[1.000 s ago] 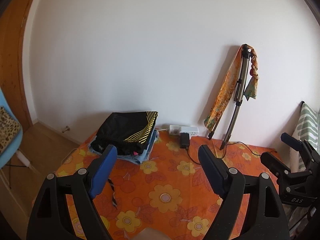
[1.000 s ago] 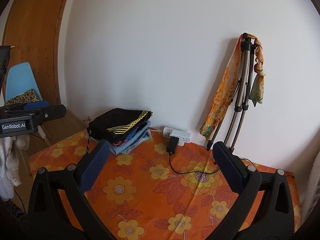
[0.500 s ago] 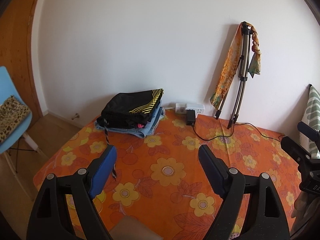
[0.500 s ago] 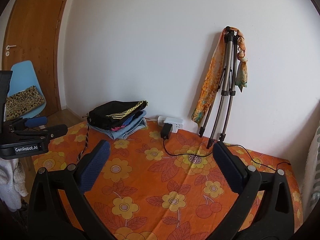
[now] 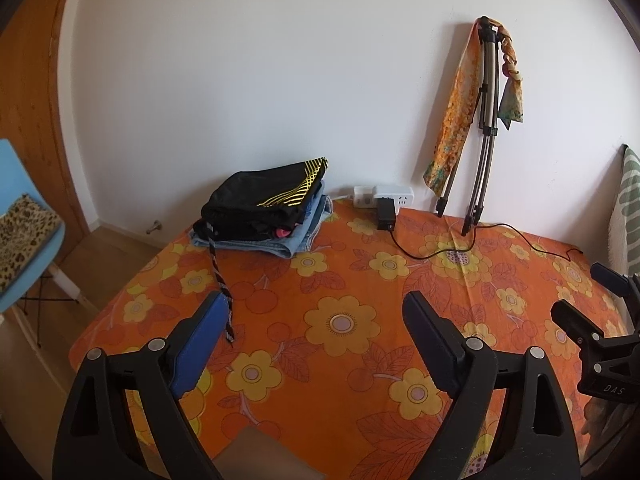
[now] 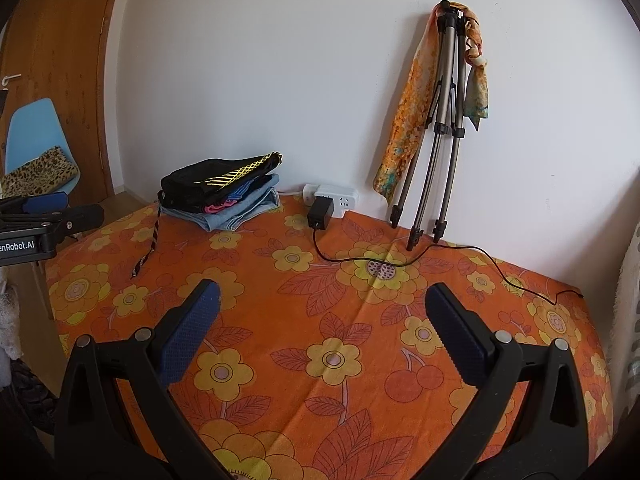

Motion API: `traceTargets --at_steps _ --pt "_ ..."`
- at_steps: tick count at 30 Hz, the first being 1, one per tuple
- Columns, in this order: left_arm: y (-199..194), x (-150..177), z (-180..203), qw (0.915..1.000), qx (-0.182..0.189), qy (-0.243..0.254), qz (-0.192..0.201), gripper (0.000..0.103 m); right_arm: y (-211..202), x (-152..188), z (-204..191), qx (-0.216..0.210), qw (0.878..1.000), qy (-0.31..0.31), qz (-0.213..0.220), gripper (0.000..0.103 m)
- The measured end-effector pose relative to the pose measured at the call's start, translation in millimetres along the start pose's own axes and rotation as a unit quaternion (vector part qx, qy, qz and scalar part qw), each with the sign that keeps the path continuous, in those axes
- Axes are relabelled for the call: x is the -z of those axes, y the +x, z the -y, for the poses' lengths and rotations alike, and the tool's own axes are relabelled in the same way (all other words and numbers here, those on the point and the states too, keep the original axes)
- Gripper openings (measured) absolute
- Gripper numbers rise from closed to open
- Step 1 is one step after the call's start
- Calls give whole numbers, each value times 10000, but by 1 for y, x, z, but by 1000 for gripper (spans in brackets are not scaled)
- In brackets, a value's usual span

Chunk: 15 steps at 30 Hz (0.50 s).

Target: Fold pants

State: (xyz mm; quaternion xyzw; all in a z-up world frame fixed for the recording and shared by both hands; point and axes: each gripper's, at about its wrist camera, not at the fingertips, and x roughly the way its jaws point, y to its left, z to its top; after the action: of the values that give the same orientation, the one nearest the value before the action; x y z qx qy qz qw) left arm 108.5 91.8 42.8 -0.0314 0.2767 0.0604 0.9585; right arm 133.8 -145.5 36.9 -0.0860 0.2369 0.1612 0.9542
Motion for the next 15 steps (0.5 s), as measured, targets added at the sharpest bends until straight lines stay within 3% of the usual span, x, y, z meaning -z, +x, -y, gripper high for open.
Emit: traceTargets --at_steps 15 --pt "4 0 1 10000 -61 44 -33 89 4 4 0 -24 10000 -9 -95 103"
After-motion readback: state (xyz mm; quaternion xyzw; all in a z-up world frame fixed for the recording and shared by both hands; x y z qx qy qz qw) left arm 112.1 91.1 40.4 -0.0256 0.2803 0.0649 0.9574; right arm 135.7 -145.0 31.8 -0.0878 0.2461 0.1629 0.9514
